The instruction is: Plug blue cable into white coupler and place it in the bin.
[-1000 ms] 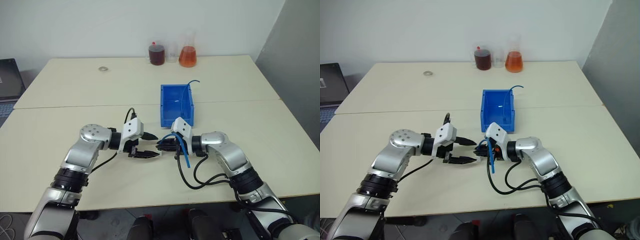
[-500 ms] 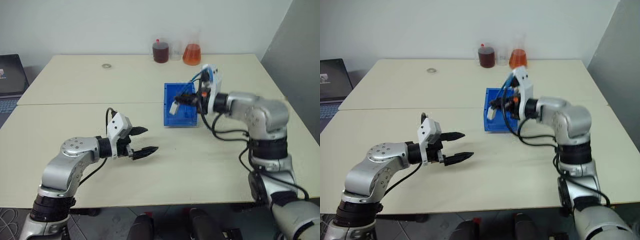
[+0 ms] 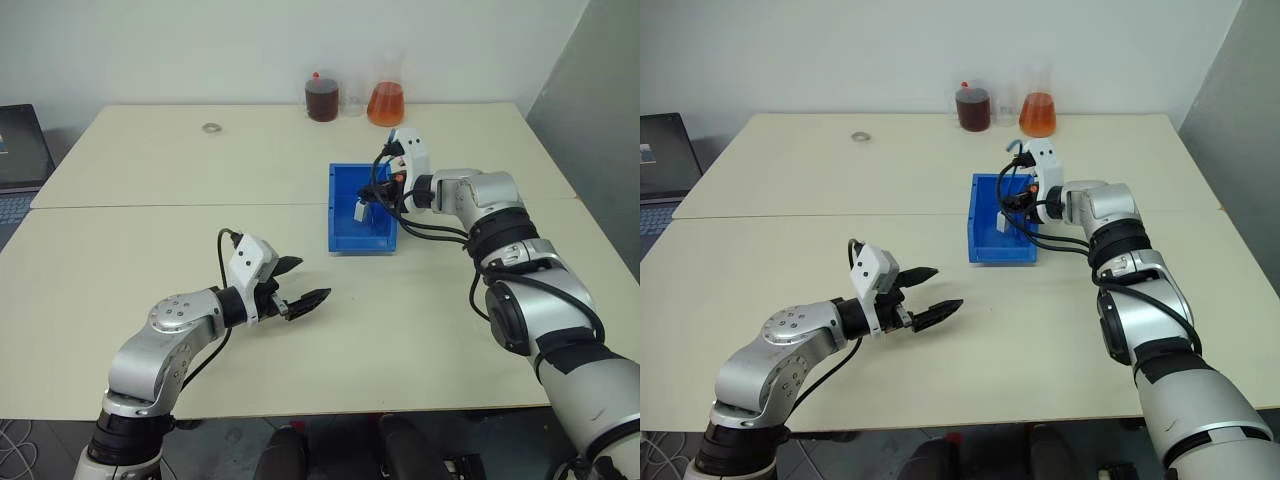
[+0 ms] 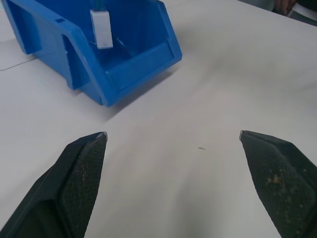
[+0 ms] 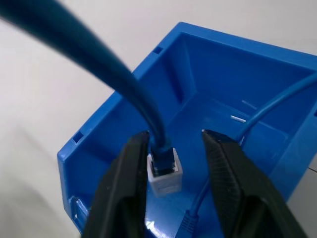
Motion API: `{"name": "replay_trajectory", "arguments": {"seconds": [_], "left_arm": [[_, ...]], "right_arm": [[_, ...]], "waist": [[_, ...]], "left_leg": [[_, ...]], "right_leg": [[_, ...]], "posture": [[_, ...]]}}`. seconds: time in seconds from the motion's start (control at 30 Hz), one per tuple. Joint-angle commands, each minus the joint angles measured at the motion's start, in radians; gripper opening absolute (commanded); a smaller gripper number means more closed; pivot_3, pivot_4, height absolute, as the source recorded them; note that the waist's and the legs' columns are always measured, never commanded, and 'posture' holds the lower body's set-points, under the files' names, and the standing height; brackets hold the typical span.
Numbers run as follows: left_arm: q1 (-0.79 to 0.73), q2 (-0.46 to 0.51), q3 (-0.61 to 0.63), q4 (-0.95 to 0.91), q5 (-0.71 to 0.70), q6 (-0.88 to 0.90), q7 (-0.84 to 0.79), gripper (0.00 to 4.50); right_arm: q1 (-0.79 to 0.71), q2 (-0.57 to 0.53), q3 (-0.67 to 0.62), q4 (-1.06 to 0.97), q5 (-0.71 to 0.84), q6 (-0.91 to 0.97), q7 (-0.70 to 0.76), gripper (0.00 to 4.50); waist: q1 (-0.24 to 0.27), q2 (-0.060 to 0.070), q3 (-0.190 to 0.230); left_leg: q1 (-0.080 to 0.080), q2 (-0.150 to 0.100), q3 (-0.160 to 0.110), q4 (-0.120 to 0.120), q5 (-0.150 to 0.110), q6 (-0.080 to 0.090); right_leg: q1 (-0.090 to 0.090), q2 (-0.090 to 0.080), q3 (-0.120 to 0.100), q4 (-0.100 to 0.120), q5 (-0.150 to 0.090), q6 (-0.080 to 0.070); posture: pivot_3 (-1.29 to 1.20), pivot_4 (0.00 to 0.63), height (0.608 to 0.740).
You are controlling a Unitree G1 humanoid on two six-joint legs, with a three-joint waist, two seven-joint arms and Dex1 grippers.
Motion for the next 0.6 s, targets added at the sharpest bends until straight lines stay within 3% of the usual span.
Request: {"name": "replay_trajectory", "arguments": {"seconds": [0.03,0.23,0.37,0.5,0.6], "left_arm": [[0.003,-0.002,0.019,-0.052,-0.026,-0.005,0.022,4.5],[-0.003,-0.005,0.009,-0.042,-0.034,-0.013,0.036,4.5],[-0.001,-0.006,0.016,-0.044,-0.043,-0.012,0.049,4.5],[0.012,-0.009,0.057,-0.059,-0.034,0.013,0.12,4.5],[0.034,-0.017,0.112,-0.054,0.024,-0.013,0.227,4.5]], "right_arm": [[-0.047,0.005,-0.018,0.024,-0.01,-0.047,0.019,2.99],[-0.058,-0.001,-0.026,0.037,-0.02,-0.065,0.016,4.4],[-0.012,-0.026,-0.028,-0.078,-0.022,-0.048,0.005,4.46],[0.203,-0.084,-0.05,-0.574,0.034,0.07,0.008,4.46],[0.487,-0.121,-0.085,-1.095,0.084,0.181,-0.059,4.46]], "waist": [[0.0,0.0,0.0],[0.0,0.0,0.0],[0.001,0.0,0.0],[0.007,0.0,0.0],[0.012,0.0,0.0]], "left_leg": [[0.0,0.0,0.0,0.0,0.0,0.0],[0.001,0.0,0.0,0.001,0.0,0.0],[0.001,0.0,0.0,0.001,0.0,0.0],[0.0,0.0,-0.001,0.001,0.0,0.0],[-0.001,0.001,-0.004,0.001,0.0,0.0]], "right_leg": [[0.0,0.0,0.0,0.0,0.0,0.0],[0.001,0.0,0.0,0.001,0.0,0.0],[0.001,0.0,0.0,0.001,0.0,0.0],[0.001,0.0,-0.001,0.0,0.0,0.0],[0.002,-0.002,-0.003,0.0,0.0,0.0]], "posture": [[0.0,0.15,0.74],[0.0,0.15,0.74],[0.0,0.15,0.74],[0.0,0.15,0.74],[0.0,0.15,0.74]]}}
